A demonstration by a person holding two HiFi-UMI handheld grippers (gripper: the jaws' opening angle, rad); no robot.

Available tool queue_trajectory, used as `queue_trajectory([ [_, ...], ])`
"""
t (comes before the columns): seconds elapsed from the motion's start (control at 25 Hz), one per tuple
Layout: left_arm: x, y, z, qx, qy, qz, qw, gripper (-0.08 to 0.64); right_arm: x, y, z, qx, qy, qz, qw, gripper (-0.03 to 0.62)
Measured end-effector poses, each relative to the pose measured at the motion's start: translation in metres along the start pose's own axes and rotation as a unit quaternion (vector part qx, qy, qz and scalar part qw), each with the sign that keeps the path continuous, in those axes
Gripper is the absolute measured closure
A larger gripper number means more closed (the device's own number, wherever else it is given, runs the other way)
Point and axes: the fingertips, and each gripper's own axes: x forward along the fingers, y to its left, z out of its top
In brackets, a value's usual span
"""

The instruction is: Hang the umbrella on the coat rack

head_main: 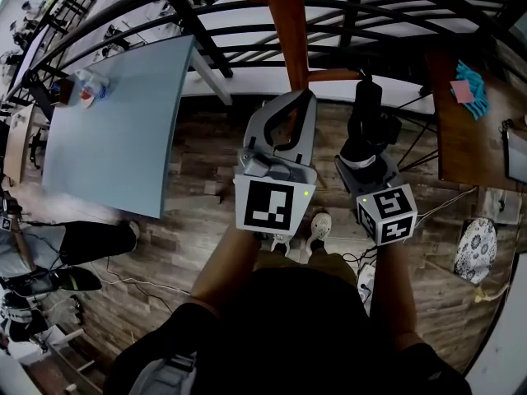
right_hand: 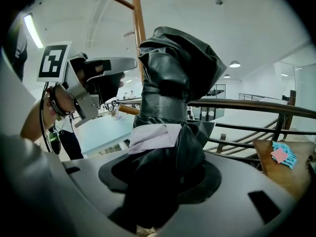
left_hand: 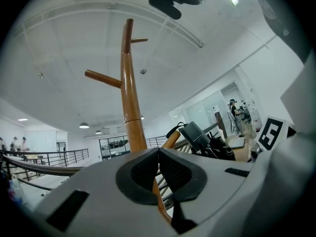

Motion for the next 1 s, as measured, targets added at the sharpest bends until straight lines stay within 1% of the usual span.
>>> queue_trajectory([
  [0.28,0.004,0.003,-0.004,-0.004,0.002,0.0,1.0,0.547,0.005,-0.002,-0.018,0.014,0.018,-0.001,1.0,0.353],
  [1.0,0.011,-0.001,0.001,-0.005,-0.009,-0.011,0.9999,0.546,-0.004,0.002,-0.037,0.024,0.036,-0.002,0.999,0.354],
])
